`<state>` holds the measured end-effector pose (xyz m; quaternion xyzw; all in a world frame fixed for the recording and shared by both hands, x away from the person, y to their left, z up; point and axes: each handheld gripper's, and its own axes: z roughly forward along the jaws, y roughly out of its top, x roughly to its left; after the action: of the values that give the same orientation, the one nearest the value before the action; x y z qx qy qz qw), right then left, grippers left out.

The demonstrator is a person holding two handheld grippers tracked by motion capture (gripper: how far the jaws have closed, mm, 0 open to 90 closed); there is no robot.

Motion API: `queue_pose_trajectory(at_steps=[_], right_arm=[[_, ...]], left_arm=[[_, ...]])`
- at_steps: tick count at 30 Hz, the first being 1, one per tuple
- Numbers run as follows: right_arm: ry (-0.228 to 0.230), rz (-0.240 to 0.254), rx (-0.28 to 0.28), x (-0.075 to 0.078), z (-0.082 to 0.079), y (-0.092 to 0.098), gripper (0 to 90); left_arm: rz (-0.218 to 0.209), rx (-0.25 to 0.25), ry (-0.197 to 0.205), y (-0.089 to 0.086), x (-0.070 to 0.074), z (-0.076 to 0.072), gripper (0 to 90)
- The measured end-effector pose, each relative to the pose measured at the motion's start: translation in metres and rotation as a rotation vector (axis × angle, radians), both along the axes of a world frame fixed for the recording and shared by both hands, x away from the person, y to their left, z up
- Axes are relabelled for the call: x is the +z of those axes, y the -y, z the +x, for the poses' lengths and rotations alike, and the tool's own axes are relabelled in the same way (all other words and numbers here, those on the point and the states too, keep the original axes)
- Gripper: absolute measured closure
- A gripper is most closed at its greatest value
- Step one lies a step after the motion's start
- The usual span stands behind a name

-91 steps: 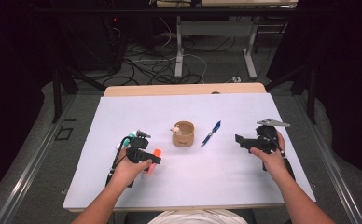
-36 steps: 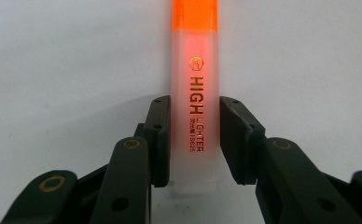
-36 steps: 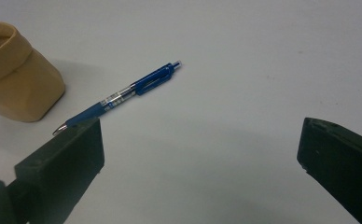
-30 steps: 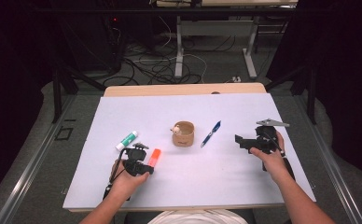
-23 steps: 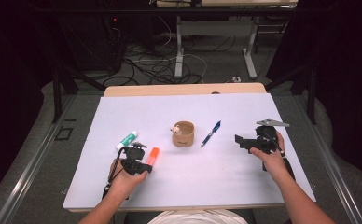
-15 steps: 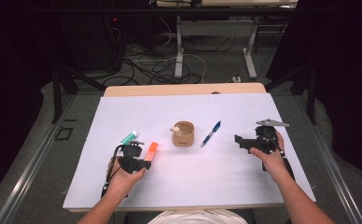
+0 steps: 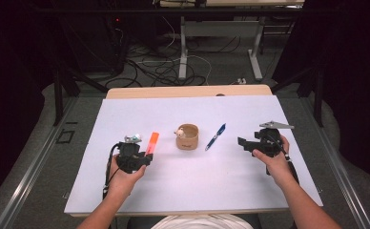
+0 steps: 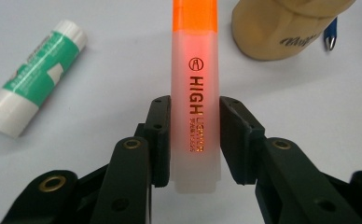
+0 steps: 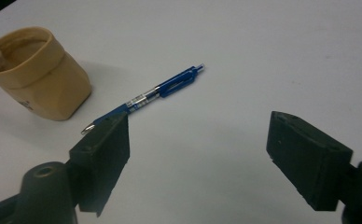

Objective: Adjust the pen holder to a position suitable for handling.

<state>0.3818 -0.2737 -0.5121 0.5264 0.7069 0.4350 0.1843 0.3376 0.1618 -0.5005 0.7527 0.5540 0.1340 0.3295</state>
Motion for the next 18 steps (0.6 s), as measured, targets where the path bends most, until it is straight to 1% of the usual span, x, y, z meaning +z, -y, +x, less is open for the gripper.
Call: queue_pose_trajectory(at_steps=[4, 5, 6, 7, 8, 9, 10, 11, 12, 13, 15, 17, 18], right_arm=[[0.01, 0.027, 0.029, 0.001, 0.0, -0.001, 27.4], [0.011, 0.042, 0.035, 0.002, 0.0, -0.002, 28.2], [0.004, 0.057, 0.038, 0.002, -0.001, -0.003, 30.0], [-0.004, 0.07, 0.042, 0.003, -0.001, -0.004, 31.8], [-0.009, 0.077, 0.046, 0.003, 0.0, -0.005, 32.6], [-0.024, 0.09, 0.052, 0.004, 0.0, -0.006, 33.9], [-0.049, 0.107, 0.06, 0.005, 0.0, -0.007, 34.9], [-0.062, 0.121, 0.077, 0.006, 0.001, -0.009, 35.2], [-0.066, 0.117, 0.093, 0.007, 0.001, -0.01, 36.5], [-0.069, 0.115, 0.103, 0.008, 0.002, -0.011, 37.7], [-0.086, 0.121, 0.127, 0.012, 0.004, -0.015, 37.9], [-0.09, 0.153, 0.156, 0.015, 0.006, -0.017, 38.4], [-0.085, 0.165, 0.17, 0.017, 0.007, -0.018, 38.3]], left_arm=[[-0.007, -0.016, 0.069, 0.001, 0.003, 0.0, 66.3], [-0.007, -0.016, 0.069, 0.001, 0.003, 0.0, 66.2], [-0.018, -0.025, 0.105, 0.002, 0.005, 0.001, 66.3], [-0.018, -0.032, 0.123, 0.002, 0.006, 0.001, 66.2], [-0.02, -0.039, 0.135, 0.003, 0.007, 0.002, 66.3], [-0.033, -0.041, 0.152, 0.004, 0.008, 0.003, 66.3], [-0.032, -0.047, 0.163, 0.005, 0.009, 0.003, 66.3], [-0.043, -0.055, 0.172, 0.006, 0.01, 0.004, 66.3], [-0.043, -0.064, 0.191, 0.007, 0.012, 0.005, 66.2], [-0.058, -0.066, 0.201, 0.009, 0.013, 0.006, 66.3], [-0.06, -0.079, 0.235, 0.012, 0.016, 0.007, 66.2], [-0.065, -0.095, 0.264, 0.015, 0.019, 0.009, 66.3], [-0.069, -0.097, 0.277, 0.017, 0.021, 0.01, 66.2]])
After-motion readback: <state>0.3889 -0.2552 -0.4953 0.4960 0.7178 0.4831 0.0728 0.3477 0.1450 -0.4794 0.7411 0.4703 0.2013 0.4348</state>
